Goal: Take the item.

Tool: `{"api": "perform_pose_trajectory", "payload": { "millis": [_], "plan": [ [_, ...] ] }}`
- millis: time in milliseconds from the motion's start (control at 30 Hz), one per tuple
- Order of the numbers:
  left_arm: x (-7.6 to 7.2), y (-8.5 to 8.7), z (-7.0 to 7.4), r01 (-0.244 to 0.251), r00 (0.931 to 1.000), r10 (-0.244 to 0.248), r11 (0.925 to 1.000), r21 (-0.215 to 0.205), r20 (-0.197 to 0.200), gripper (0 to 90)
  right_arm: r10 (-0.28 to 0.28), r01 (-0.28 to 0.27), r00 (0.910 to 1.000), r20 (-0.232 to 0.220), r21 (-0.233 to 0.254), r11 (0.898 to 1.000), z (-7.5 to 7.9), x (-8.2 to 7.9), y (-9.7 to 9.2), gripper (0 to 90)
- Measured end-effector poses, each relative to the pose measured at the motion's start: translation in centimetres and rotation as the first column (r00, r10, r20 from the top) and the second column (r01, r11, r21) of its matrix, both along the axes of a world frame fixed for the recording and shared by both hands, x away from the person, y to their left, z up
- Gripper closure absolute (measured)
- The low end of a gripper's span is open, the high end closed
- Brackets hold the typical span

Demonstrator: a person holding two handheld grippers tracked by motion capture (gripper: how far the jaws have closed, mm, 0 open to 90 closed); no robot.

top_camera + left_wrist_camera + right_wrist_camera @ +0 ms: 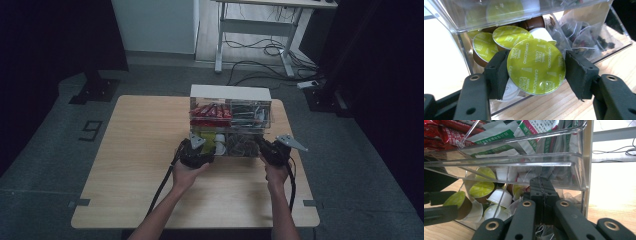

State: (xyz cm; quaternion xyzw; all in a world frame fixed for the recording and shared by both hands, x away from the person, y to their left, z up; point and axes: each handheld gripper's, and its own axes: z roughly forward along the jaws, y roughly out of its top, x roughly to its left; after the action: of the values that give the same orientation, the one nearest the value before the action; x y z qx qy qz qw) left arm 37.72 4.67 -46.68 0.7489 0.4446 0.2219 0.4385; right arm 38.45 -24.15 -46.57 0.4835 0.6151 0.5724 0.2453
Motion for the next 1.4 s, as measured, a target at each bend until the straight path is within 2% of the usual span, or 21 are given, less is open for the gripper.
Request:
{"api": "perform_pose_trajectory", "payload": {
  "millis": [700, 1233, 1400],
  "plan": [
    [-1.4, 1.4, 0.3, 0.005, 1.0, -0.005, 0.9994, -0.034, 0.006, 38.5, -0.004, 0.004, 1.0, -0.001, -0.002, 1.0, -0.1, 0.0, 0.0, 89.1],
    [-1.8, 3.1, 0.2, -0.016, 0.9999, 0.016, 0.9994, -0.031, 0.004, 38.5, -0.004, 0.004, 1.0, -0.002, -0.004, 1.0, -0.1, 0.1, 0.0, 89.1],
    [-1.9, 4.0, 0.1, -0.027, 0.9996, 0.027, 0.9985, -0.047, -0.004, 38.5, -0.004, 0.004, 1.0, -0.003, -0.007, 1.0, -0.1, 0.1, 0.0, 89.1]
  ]
}}
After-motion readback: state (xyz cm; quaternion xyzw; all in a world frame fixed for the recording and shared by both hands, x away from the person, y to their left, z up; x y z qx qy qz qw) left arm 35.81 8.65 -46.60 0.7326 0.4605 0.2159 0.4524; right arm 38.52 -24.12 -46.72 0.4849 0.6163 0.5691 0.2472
